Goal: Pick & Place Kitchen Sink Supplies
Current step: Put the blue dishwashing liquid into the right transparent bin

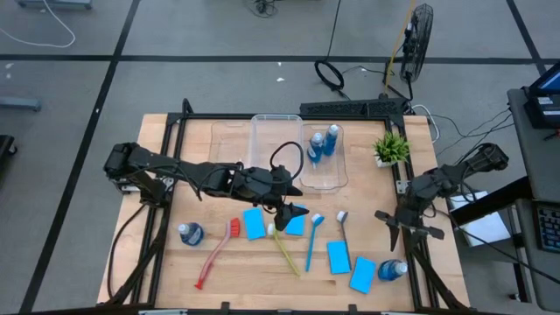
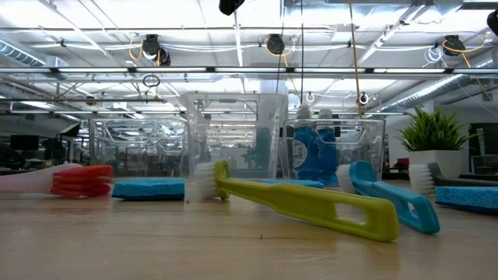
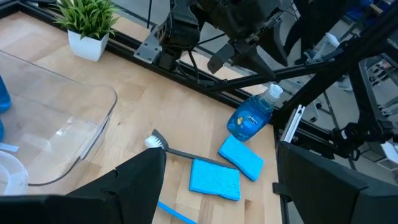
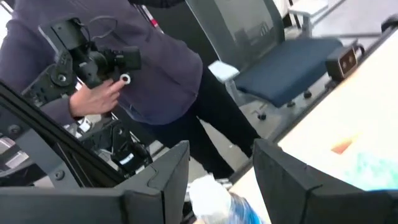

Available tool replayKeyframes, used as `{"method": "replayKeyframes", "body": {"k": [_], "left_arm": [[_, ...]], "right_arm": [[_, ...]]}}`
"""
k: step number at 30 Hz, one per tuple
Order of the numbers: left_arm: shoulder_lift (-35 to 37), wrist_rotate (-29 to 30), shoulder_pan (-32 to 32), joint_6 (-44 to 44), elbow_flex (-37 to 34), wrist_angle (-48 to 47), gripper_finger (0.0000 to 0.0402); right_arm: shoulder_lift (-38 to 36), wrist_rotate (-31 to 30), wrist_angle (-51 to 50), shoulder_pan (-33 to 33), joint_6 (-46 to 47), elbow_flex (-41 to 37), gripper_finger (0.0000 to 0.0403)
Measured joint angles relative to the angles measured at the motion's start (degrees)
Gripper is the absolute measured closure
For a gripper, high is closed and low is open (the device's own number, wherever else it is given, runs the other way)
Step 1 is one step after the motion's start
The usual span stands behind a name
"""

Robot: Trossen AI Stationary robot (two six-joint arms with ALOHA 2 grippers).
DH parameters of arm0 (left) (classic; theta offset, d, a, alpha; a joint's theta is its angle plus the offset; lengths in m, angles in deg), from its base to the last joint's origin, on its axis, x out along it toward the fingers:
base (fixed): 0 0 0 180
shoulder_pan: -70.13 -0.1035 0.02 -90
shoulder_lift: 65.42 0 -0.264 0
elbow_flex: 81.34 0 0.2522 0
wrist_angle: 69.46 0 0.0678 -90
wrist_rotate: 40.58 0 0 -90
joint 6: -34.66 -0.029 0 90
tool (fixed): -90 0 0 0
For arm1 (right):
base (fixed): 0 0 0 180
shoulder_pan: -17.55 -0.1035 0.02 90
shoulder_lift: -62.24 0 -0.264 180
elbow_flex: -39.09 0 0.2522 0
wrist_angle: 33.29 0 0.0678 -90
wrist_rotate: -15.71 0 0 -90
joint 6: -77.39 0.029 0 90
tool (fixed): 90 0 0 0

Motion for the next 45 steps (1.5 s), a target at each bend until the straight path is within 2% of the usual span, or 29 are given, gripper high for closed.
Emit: {"method": "replayKeyframes", "body": {"k": [12, 15, 21, 28, 34, 39, 45], "left_arm": [[0.0, 0.0, 0.0, 0.0, 0.0, 0.0, 0.0096], [0.0, 0.0, 0.0, 0.0, 0.0, 0.0, 0.0096], [0.0, 0.0, 0.0, 0.0, 0.0, 0.0, 0.0096], [0.0, 0.1, 0.0, -0.8, 0.0, 0.0, 0.0096], [0.0, 0.1, 0.0, -1.7, 0.0, 0.0, 0.0096], [0.0, 0.1, 0.0, -1.7, 0.0, 0.0, 0.0096], [0.0, 0.1, 0.0, -1.6, 0.0, 0.0, 0.0096]], "right_arm": [[0.0, 0.0, 2.0, 0.0, 0.9, 0.0, 0.0236], [0.0, 1.6, 2.0, 0.0, 1.0, 0.0, 0.0230], [0.0, 4.3, 2.0, 0.0, -0.4, 0.0, 0.0173], [0.0, 4.0, 2.9, 0.0, -0.4, 0.0, 0.0103], [0.0, -3.6, 8.9, 0.0, 2.5, 0.0, 0.0086], [-0.1, -3.2, 8.7, -0.2, -7.0, -3.3, 0.0085], [-0.5, -4.4, 15.9, -1.0, -8.7, -9.0, 0.0086]]}}
